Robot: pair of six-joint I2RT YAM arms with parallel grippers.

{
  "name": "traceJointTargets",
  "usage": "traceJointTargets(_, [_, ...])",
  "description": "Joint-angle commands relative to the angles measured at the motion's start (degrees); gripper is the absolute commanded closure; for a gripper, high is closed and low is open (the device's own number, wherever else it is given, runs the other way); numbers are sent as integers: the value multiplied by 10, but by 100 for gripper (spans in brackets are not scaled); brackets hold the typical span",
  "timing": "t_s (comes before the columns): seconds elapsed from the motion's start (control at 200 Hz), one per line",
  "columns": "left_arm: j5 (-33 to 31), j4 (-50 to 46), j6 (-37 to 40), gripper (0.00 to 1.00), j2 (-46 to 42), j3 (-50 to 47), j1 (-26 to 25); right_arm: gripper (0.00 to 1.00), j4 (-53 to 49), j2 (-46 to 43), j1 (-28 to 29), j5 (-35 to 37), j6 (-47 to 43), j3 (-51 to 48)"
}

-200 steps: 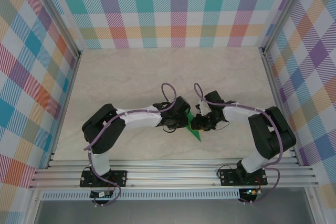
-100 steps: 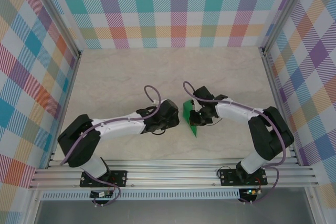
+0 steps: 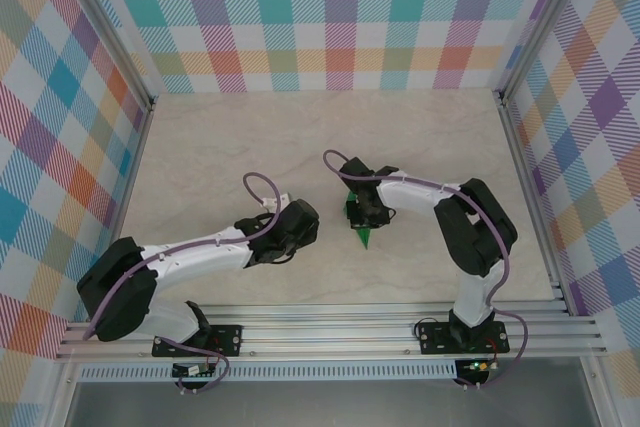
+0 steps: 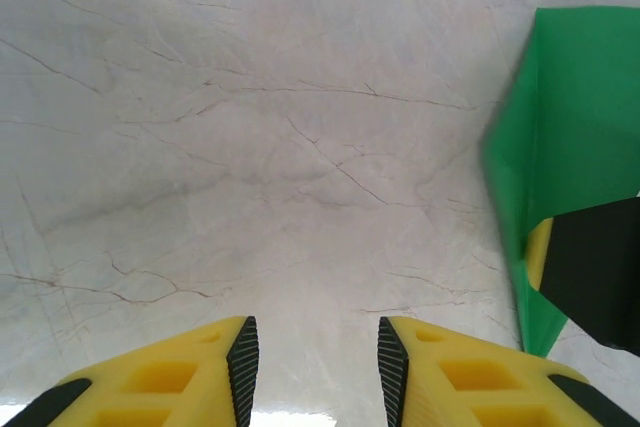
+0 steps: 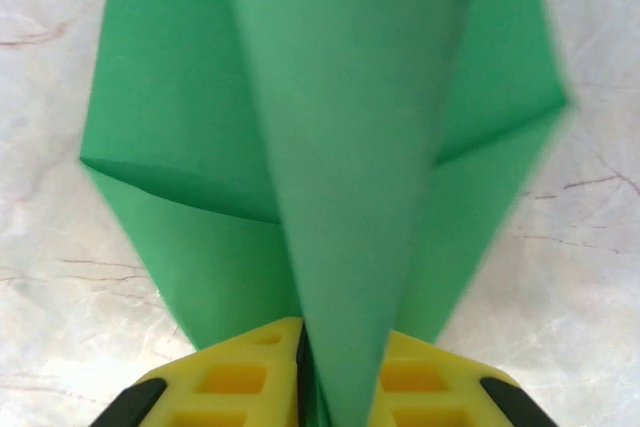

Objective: Fold a paper plane with a square sheet of paper (pick it up from the middle)
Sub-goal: Move the paper plane to the center of the table.

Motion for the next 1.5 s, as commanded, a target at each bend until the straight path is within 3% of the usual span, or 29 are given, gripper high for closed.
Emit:
traceJointTargets(0.0, [-21, -15, -11, 60, -22, -14, 5, 81, -28, 14, 5, 16, 12, 14])
traceJointTargets(0.305, [-19, -14, -14, 60, -22, -18, 7, 78, -22, 51, 5, 5, 12, 4])
traceJointTargets(0.565, [-16, -13, -11, 60, -14, -15, 7, 84, 1, 81, 5, -17, 30, -15])
traceJointTargets(0.76, [-13, -18, -6, 60, -13, -10, 7, 80, -16, 60, 6, -14, 26, 7])
traceJointTargets(1.03, [-27, -27, 18, 58, -30, -4, 8, 61, -61, -33, 5, 1, 1, 36])
traceJointTargets(1.32, [-37, -34, 33, 56, -43, -4, 8, 51, -77, -94, 5, 2, -8, 41])
traceJointTargets(1.42, [-60, -48, 47, 53, -58, -2, 8, 38, -73, -151, 5, 39, -15, 25])
traceJointTargets(1.495, [-93, -65, 60, 50, -75, -3, 8, 24, -64, -214, 5, 106, -23, 4])
